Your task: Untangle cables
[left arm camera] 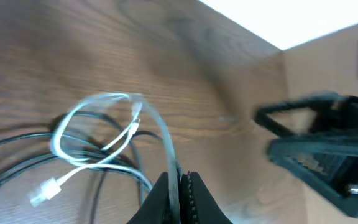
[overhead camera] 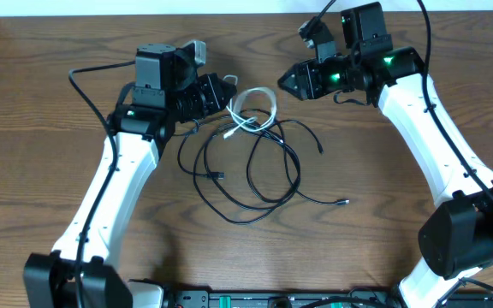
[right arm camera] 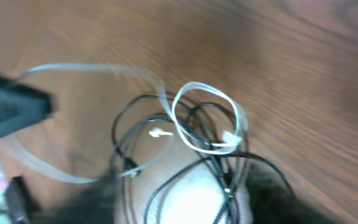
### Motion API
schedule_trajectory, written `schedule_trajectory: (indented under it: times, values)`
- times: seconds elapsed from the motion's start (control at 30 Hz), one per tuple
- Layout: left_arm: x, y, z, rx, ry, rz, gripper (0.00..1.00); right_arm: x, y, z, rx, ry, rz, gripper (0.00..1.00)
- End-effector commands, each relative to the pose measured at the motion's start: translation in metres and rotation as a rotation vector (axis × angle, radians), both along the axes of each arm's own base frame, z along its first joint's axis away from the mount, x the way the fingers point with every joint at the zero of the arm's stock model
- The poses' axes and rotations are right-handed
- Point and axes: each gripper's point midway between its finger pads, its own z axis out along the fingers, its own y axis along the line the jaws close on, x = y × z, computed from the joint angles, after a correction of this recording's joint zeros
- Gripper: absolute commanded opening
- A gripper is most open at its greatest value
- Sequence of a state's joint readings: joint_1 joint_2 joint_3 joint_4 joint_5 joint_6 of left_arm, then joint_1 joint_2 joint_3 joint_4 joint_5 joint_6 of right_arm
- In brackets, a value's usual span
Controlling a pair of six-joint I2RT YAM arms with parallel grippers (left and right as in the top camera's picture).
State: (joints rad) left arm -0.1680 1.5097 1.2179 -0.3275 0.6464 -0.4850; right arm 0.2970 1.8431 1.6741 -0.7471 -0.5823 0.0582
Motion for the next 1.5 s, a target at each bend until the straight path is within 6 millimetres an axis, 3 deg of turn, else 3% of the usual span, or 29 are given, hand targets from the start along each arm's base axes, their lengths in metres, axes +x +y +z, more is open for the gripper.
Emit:
schedule_trajectory:
  times: [0.0, 0.23, 0.4, 0.57, 0.8, 1.03, 1.27, 1.47]
  values:
    - [-0.012, -0.005, 0.057, -0.045, -0.153, -0.052, 0.08, 0.006, -0.007, -0.008, -0.070, -0.018, -0.040, 0.85]
    - [-0.049, 0.006, 0.176, -0.146, -0.491, -0.015, 0.07, 0.007, -0.001, -0.005, -0.072, -0.059, -0.010, 0.92]
    - [-0.089, 0.029, 0.255, -0.241, -0.716, 0.050, 0.07, -0.003, 0.021, -0.004, -0.081, -0.096, 0.071, 0.93]
    - [-0.123, 0.051, 0.301, -0.302, -0.846, 0.119, 0.07, -0.023, 0.049, -0.005, -0.115, -0.175, 0.230, 0.94]
    - [-0.145, 0.076, 0.321, -0.357, -0.870, 0.212, 0.07, -0.049, 0.081, -0.017, -0.151, -0.226, 0.396, 0.95]
    - [-0.144, 0.090, 0.321, -0.356, -0.863, 0.256, 0.08, -0.067, 0.105, -0.046, -0.170, -0.175, 0.476, 0.94]
    - [-0.141, 0.102, 0.320, -0.334, -0.868, 0.297, 0.07, -0.092, 0.119, -0.055, -0.194, -0.210, 0.628, 0.93]
    - [-0.142, 0.101, 0.318, -0.330, -0.861, 0.281, 0.07, -0.088, 0.130, -0.079, -0.204, -0.206, 0.653, 0.91]
